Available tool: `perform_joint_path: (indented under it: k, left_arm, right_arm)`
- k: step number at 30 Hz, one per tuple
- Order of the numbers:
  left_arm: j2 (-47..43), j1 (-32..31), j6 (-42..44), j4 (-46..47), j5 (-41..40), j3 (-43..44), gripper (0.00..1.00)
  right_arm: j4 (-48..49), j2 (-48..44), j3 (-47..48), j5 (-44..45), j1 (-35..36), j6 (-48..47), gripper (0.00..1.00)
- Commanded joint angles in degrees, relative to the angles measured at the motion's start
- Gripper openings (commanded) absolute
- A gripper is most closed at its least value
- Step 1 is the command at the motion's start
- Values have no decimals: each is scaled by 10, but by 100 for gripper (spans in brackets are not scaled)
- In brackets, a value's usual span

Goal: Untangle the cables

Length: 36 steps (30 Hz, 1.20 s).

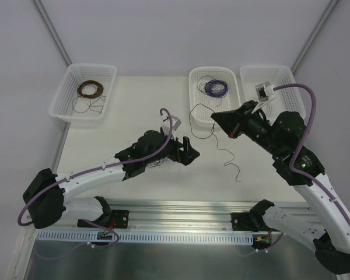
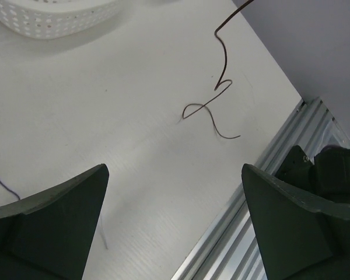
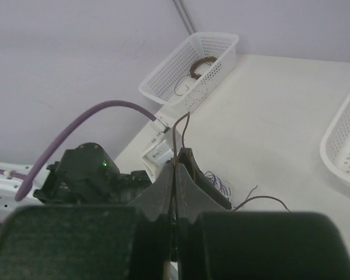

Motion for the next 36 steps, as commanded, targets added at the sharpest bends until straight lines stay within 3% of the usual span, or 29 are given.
perform_joint_path:
  k: [1, 10, 15, 18, 19, 21, 22, 23, 28, 31, 36]
  left_arm:
    - [27, -23, -34, 153, -53, -2, 99]
    - [104, -40, -51, 241, -90, 19, 99]
    - [135, -42, -59, 264, -96, 32, 92]
    - [142, -42, -60, 264, -98, 31, 70]
    - [138, -43, -60, 264, -98, 27, 49]
    - [130, -42, -60, 261, -104, 16, 26]
    - [118, -42, -60, 258, -107, 12, 8]
    - [111, -42, -58, 251, -112, 9, 2]
    - [59, -41, -32, 126, -164, 30, 0]
    - [34, -40, -12, 38, -202, 65, 0]
    - [7, -20, 34, -76, -233, 157, 0]
  right_arm:
    - [78, -11, -5, -9, 4, 44, 1]
    - [125, -5, 2, -15, 28, 77, 1]
    - [138, -4, 2, -18, 37, 87, 1]
    - [138, -8, 2, -14, 37, 86, 1]
    - [134, -12, 2, -11, 38, 77, 1]
    - [107, -19, 4, 11, 38, 61, 1]
    - [97, -31, 2, 19, 37, 50, 1]
    - [73, -37, 2, 31, 38, 29, 1]
    - [-28, -79, -5, 145, 37, -28, 1]
    - [-73, -110, -13, 196, 37, -56, 7]
    - [-133, -150, -31, 233, 37, -68, 39]
